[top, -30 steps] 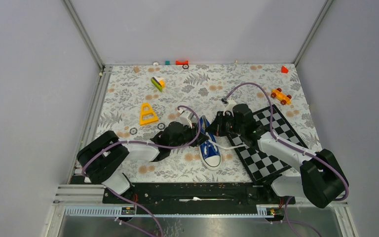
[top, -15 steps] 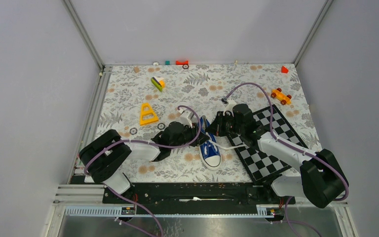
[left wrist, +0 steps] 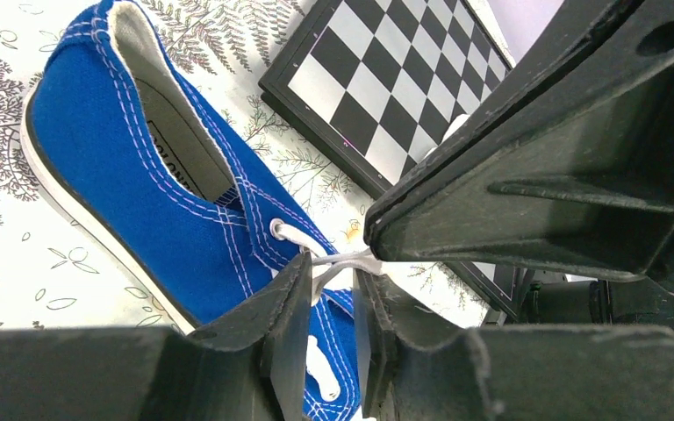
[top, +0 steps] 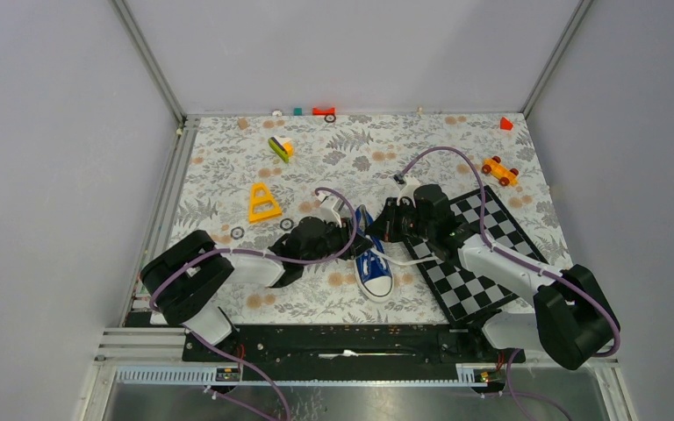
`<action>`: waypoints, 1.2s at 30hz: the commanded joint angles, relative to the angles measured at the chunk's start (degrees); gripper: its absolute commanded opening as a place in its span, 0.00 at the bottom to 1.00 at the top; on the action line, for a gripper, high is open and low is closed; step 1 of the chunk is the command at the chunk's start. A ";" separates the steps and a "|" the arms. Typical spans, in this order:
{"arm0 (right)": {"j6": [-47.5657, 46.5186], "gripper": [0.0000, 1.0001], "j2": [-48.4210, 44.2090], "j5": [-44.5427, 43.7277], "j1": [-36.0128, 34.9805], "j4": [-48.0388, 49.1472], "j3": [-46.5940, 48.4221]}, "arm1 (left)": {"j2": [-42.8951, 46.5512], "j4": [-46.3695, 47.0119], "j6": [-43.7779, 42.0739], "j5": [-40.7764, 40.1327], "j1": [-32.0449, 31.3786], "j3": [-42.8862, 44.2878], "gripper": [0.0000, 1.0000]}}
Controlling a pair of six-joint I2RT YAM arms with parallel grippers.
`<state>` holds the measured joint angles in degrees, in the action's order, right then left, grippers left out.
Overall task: Tie the shoes
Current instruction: Fold the shoelace.
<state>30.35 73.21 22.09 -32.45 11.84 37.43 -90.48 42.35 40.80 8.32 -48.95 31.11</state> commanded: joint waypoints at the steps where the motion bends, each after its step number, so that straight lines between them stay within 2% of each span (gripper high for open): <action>1: 0.85 0.00 -1.18 1.70 0.28 2.84 2.75 | 2.10 6.12 -1.47 -0.90 -0.26 -1.23 0.27; 10: 0.94 0.00 -1.29 1.69 0.19 2.68 2.89 | 0.28 7.49 -0.76 -0.51 -0.31 -0.79 0.26; 22: 1.12 0.00 -1.67 1.71 0.19 2.63 2.69 | -0.80 7.34 -0.28 -0.55 -0.39 -0.01 0.19; 24: 1.19 0.00 -1.69 1.73 0.24 2.58 2.71 | -1.04 7.36 -0.15 -0.68 -0.39 0.13 0.15; 27: 1.12 0.00 -1.66 1.86 0.19 2.48 2.60 | -1.68 7.93 0.23 -0.22 -0.38 0.55 0.00; 31: 1.03 0.00 -1.88 1.60 0.19 1.85 2.77 | -1.95 7.97 0.25 -0.19 -0.39 0.94 0.00; 32: 0.91 0.07 -2.36 1.25 0.19 1.65 2.74 | -1.82 7.93 0.25 -0.43 -0.42 0.85 0.00; 34: 0.43 0.39 -3.89 -0.46 0.24 1.34 2.36 | -1.60 8.01 0.25 -0.84 -0.44 0.50 0.00; 36: -0.24 0.54 -5.90 -2.43 0.20 0.70 2.01 | -1.31 8.10 0.25 -1.14 -0.45 0.02 0.00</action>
<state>30.89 72.29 21.78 -32.45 11.44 37.43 -91.98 46.02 41.01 8.25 -49.15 30.39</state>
